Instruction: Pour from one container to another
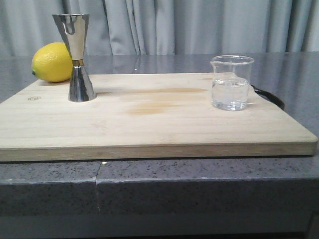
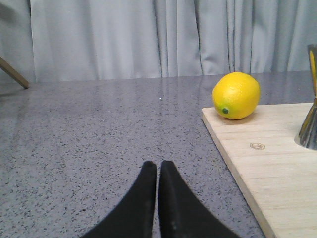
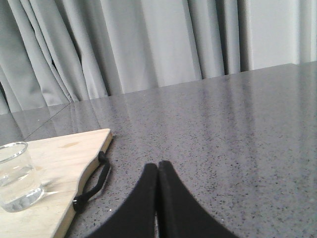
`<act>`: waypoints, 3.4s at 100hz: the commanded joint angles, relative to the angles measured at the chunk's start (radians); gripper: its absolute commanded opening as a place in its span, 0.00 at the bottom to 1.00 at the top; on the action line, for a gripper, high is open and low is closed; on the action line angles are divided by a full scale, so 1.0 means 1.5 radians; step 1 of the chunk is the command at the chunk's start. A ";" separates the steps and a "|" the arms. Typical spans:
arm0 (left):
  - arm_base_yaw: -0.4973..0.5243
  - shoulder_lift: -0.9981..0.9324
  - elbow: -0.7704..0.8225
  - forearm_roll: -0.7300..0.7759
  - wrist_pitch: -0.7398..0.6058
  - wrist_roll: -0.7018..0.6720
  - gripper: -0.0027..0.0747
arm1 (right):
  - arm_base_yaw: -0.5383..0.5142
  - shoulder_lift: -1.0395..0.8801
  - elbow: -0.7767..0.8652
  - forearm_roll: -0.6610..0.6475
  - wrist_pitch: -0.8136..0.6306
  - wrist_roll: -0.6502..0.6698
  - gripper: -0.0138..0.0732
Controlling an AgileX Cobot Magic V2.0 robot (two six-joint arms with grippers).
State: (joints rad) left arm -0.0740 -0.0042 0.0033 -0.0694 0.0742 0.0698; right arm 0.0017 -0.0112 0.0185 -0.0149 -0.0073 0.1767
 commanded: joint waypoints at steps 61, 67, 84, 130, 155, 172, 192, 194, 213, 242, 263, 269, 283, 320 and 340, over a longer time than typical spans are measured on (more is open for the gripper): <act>0.002 -0.016 0.025 -0.001 -0.058 -0.004 0.01 | -0.005 -0.011 0.014 0.000 -0.059 -0.001 0.07; 0.002 -0.016 0.025 -0.001 -0.058 -0.004 0.01 | -0.005 -0.011 0.014 0.000 -0.059 -0.001 0.07; 0.002 -0.016 0.025 -0.001 -0.068 -0.004 0.01 | -0.005 -0.011 0.014 0.000 -0.061 -0.001 0.07; 0.002 0.031 -0.163 -0.037 0.033 -0.003 0.01 | -0.005 0.017 -0.115 -0.061 0.107 -0.001 0.07; 0.002 0.158 -0.328 -0.006 0.143 0.003 0.01 | -0.005 0.139 -0.274 -0.142 0.202 -0.001 0.07; 0.002 0.196 -0.345 -0.006 0.116 0.003 0.01 | -0.005 0.196 -0.334 -0.161 0.196 -0.001 0.07; 0.002 0.198 -0.345 -0.006 0.117 0.003 0.01 | -0.005 0.198 -0.337 -0.161 0.145 -0.001 0.07; 0.002 0.198 -0.345 -0.006 0.117 0.003 0.01 | -0.005 0.198 -0.337 -0.161 0.140 -0.001 0.07; 0.002 0.198 -0.345 -0.006 0.116 0.003 0.01 | -0.005 0.198 -0.337 -0.161 0.132 -0.001 0.07; 0.002 0.198 -0.345 -0.012 0.125 0.003 0.02 | -0.005 0.198 -0.337 -0.154 0.139 -0.001 0.10; 0.002 0.198 -0.345 -0.012 0.125 0.000 0.59 | -0.005 0.198 -0.337 -0.154 0.139 -0.001 0.56; 0.002 0.198 -0.345 -0.012 0.125 0.000 0.74 | -0.005 0.198 -0.337 -0.154 0.139 -0.001 0.66; 0.002 0.198 -0.345 -0.012 0.125 0.000 0.82 | -0.005 0.198 -0.337 -0.154 0.139 -0.001 0.73; 0.002 0.198 -0.345 -0.018 0.131 0.000 0.82 | -0.005 0.198 -0.337 -0.150 0.140 -0.001 0.73; 0.002 0.232 -0.377 -0.021 0.226 0.000 0.82 | -0.005 0.218 -0.374 -0.116 0.215 -0.001 0.73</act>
State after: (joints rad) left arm -0.0740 0.2908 -0.4970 -0.0886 0.4009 0.0761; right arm 0.0017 0.2753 -0.4755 -0.1967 0.3261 0.1767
